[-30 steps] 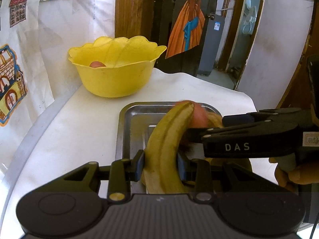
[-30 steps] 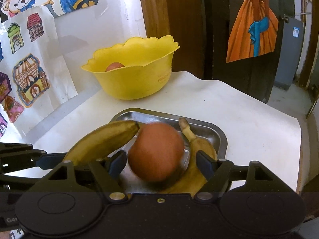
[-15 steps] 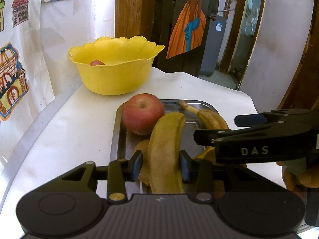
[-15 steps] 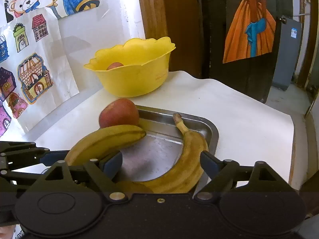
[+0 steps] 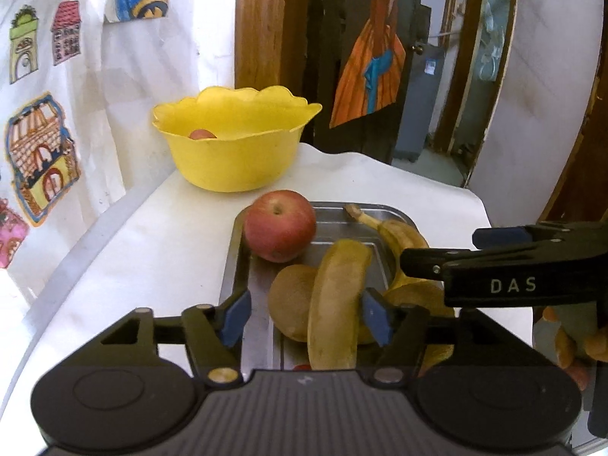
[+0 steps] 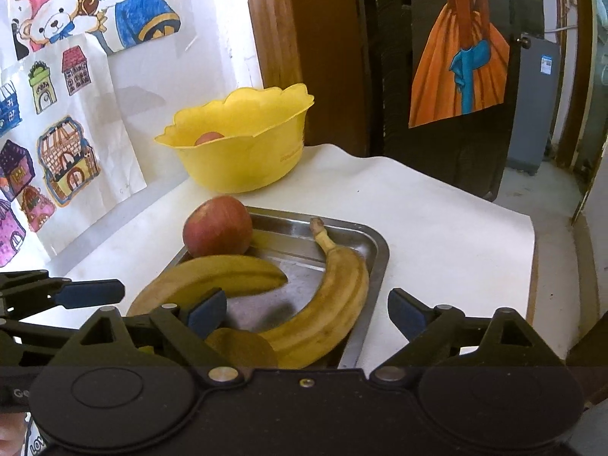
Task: Organize fruits
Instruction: 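Open both tools to release the apple and banana onto the tray, then withdraw both open tools back from the tray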
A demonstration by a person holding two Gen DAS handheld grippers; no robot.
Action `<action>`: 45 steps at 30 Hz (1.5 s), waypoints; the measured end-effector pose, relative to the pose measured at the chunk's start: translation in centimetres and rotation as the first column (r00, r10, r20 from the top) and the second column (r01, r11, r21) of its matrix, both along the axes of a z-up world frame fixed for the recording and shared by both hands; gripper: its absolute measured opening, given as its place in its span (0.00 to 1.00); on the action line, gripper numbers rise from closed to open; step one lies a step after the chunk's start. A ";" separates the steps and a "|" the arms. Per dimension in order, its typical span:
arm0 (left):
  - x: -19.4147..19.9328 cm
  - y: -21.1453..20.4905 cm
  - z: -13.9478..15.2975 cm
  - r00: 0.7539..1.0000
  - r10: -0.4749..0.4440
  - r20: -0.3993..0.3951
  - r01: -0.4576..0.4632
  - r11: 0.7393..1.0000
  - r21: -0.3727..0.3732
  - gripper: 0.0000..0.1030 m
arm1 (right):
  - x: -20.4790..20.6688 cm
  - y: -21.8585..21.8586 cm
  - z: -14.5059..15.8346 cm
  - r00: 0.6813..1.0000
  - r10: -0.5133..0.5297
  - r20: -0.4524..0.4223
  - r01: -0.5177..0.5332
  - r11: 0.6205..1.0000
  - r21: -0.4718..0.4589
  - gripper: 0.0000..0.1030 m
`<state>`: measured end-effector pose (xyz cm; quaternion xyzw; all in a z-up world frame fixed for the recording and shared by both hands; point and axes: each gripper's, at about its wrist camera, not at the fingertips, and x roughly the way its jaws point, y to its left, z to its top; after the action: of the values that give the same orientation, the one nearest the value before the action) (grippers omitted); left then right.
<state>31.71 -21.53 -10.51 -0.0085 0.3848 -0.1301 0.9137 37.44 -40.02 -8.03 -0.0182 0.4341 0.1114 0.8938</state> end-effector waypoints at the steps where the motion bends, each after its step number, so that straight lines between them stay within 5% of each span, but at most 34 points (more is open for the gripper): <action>1: -0.2 0.1 0.2 1.000 0.007 0.006 -0.007 1.000 0.002 0.70 | -0.2 -0.1 0.2 1.000 -0.001 0.005 0.001 1.000 0.001 0.90; 21: -3.6 3.5 1.9 0.985 0.163 0.058 -0.163 0.987 -0.012 0.93 | -4.6 0.5 2.7 0.998 -0.035 0.046 0.035 0.999 -0.005 0.97; 45: -9.8 12.1 3.8 0.997 0.077 0.012 -0.077 0.997 0.021 0.99 | -16.7 9.2 6.9 0.951 -0.290 0.111 0.298 0.953 -0.063 0.99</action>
<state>21.89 -9.48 -6.68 -0.0129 0.3807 -0.0909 0.9201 20.73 -30.82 -1.17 0.0056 0.3905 -0.0412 0.9197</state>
